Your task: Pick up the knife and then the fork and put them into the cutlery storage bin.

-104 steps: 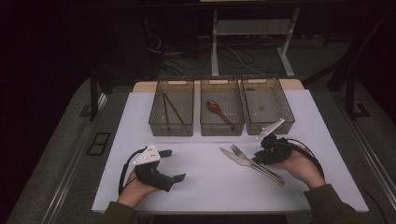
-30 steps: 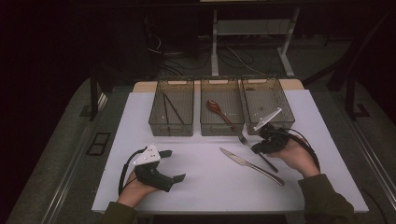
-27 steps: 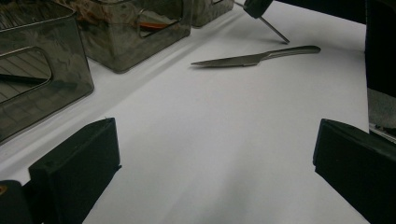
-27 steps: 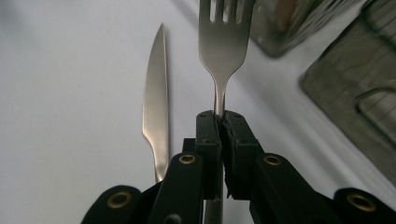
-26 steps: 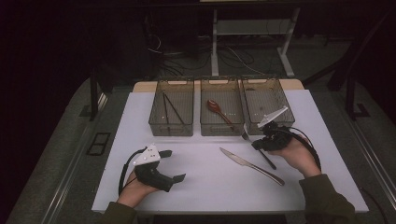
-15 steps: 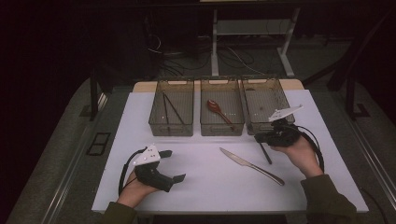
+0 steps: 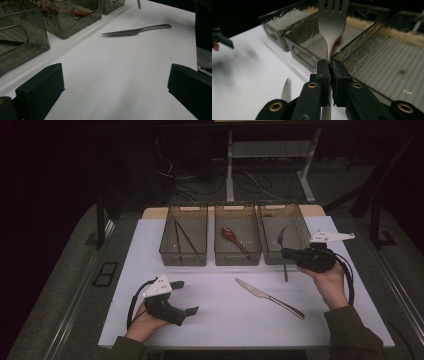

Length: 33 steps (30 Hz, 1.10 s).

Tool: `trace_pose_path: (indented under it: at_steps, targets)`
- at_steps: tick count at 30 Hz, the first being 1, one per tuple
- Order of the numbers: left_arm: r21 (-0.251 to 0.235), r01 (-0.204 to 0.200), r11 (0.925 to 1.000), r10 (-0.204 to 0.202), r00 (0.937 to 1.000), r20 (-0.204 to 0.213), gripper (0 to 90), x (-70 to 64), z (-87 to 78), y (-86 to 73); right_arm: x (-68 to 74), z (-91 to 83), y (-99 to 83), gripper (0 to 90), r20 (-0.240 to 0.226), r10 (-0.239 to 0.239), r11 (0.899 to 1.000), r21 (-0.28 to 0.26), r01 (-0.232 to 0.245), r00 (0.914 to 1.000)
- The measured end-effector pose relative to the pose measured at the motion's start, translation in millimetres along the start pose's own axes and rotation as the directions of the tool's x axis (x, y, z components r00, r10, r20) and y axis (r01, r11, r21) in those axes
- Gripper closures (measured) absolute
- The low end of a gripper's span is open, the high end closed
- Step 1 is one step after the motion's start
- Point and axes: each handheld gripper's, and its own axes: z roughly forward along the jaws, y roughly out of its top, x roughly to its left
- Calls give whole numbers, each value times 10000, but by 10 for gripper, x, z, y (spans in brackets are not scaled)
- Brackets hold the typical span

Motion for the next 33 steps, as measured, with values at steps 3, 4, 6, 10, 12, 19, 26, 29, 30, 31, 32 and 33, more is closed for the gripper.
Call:
trace_pose_path:
  at_steps: [3,4,6,10,12,19,26,29,30,31,32,33]
  targets:
    - [-2,-17,10000,17,10000,6,0,3,2,-1,-27,-54,13,843,149,48,9993,-363,-42,9999]
    - [-6,-25,10000,25,10000,9,0,3,2,-1,-36,-67,17,843,186,77,9991,-425,-69,9998]
    - [6,6,10000,-6,10000,-2,0,1,2,-2,-58,-87,28,843,345,79,9986,-517,-61,9994]
    - [10,6,10000,-6,10000,-4,0,-2,5,0,-129,-130,85,843,520,120,9975,-697,-83,9986]
    - [15,6,10000,-6,10000,-4,0,1,5,0,-150,-154,124,843,598,93,9973,-730,-49,9982]
    - [42,18,10000,-18,10000,8,0,4,16,1,-249,-217,309,843,875,112,9952,-977,-27,9961]
    - [14,29,10000,-29,10000,-11,0,4,9,1,-371,-222,484,843,1101,205,9929,-1185,-74,9937]
    - [6,23,10000,-23,10000,-5,0,3,9,3,-443,-204,556,843,1228,301,9910,-1329,-137,9920]
    - [10,27,10000,-27,10000,-1,0,4,9,2,-470,-194,575,843,1252,319,9904,-1372,-145,9916]
    - [5,35,10000,-35,10000,-5,0,5,8,1,-496,-181,591,843,1315,333,9899,-1412,-146,9908]
    - [-7,36,10000,-36,10000,-4,0,6,8,2,-523,-166,602,843,1373,380,9896,-1428,-182,9898]
    - [-26,48,10000,-48,10000,-6,0,6,7,1,-554,-150,611,843,1429,433,9895,-1427,-228,9888]
